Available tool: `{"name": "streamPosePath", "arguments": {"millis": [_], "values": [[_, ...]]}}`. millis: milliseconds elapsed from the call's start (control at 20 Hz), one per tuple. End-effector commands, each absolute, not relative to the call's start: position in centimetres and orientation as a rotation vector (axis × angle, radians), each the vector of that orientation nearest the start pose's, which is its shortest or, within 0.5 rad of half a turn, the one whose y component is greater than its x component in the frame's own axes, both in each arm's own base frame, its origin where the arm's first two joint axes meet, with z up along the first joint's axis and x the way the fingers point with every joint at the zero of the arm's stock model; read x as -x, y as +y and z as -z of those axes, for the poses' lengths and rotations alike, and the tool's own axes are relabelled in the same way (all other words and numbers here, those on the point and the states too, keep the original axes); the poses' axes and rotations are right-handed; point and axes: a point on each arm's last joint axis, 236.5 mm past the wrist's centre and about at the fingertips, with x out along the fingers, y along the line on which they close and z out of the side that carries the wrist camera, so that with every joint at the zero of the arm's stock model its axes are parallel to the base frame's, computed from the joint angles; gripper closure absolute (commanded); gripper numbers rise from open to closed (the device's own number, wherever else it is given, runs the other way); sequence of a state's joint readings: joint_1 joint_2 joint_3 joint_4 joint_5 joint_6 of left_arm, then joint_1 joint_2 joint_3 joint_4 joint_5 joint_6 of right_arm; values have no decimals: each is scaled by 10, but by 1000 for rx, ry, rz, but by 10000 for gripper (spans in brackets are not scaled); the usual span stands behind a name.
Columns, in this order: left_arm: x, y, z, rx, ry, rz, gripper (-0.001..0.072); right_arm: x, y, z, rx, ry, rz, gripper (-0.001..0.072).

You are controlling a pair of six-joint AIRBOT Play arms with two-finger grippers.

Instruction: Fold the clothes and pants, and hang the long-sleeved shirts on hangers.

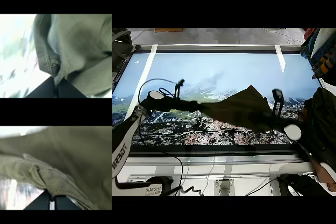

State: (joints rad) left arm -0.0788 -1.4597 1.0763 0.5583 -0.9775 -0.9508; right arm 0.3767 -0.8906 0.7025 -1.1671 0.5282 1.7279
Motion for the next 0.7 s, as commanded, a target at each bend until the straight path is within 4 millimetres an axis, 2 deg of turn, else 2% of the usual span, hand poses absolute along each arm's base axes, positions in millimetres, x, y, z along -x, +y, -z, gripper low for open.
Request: {"name": "streamPosePath", "arguments": {"millis": [0,100,150,250,300,400,500,650], "values": [[-475,-200,-96,567,702,587,697,-415,174,-99,-473,679,-292,672],[-495,-183,-160,531,525,550,698,-454,167,-132,-465,644,-283,672],[-502,-173,-201,501,427,539,698,-470,167,-156,-430,616,-303,672],[-501,-159,-279,418,252,532,699,-490,176,-211,-335,544,-370,672],[-495,-153,-316,348,173,527,699,-494,179,-243,-286,496,-403,672],[-476,-142,-373,200,49,503,699,-489,181,-300,-245,401,-439,671],[-447,-134,-415,123,-45,484,699,-469,180,-348,-203,329,-472,671],[-395,-130,-453,28,-117,488,697,-425,177,-390,-132,293,-518,671]]}}
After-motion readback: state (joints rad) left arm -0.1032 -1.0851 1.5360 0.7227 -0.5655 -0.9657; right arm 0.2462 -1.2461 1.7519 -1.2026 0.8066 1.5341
